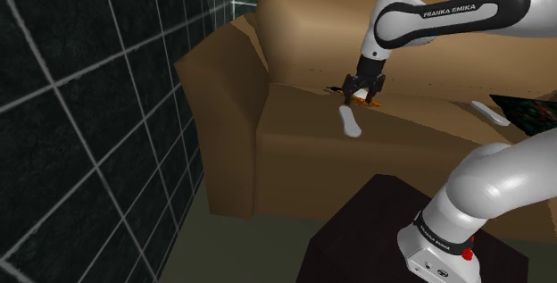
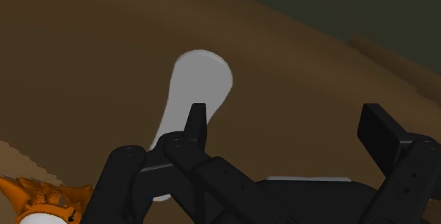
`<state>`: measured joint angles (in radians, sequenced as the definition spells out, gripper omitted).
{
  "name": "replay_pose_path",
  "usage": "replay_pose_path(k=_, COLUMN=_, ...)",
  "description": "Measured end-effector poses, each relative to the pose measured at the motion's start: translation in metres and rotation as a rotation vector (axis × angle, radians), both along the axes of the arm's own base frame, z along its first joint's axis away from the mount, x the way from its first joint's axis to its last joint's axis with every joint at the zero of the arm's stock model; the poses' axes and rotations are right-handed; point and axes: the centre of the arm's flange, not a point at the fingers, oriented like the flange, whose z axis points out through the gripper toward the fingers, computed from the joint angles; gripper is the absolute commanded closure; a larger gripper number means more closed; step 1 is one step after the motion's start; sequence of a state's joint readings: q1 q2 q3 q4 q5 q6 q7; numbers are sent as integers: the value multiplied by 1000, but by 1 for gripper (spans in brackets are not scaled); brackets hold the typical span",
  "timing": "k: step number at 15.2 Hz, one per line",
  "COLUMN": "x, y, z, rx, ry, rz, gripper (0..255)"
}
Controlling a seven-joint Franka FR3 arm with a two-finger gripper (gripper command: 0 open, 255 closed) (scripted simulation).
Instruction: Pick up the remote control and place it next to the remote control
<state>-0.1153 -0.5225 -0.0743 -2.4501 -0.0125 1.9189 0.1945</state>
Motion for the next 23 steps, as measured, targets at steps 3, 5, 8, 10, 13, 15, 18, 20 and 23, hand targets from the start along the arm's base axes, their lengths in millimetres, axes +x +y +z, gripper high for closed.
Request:
replay_pose_path(k=3, x=18, y=-23, z=-20, rx=-8, ry=-1, rz=-76, gripper=0)
replay_pose_path(k=5, x=29, y=-38, z=-40, rx=-14, ry=-1, rz=-127, gripper=0)
replay_pose_path(k=8, x=40, y=-67, z=-67, rx=-22, ry=-1, rz=-202, gripper=0)
replay_pose_path(k=10, x=50, y=-87, z=-81, rx=-28, ry=-2, rz=-253, gripper=0)
replay_pose_path(k=13, x=63, y=-112, z=-102, rx=-36, ry=-3, rz=-325, gripper=0)
replay_pose_path(k=15, x=66, y=-119, z=-114, rx=-38, ry=-3, rz=-342, gripper=0)
replay_pose_path(k=18, x=64, y=-121, z=-130, rx=-39, ry=-3, rz=-346, gripper=0)
replay_pose_path(k=20, x=65, y=-122, z=-141, rx=-39, ry=-3, rz=-347, gripper=0)
replay_pose_path(k=23, x=65, y=-122, z=-148, rx=-39, ry=-3, rz=-347, gripper=0)
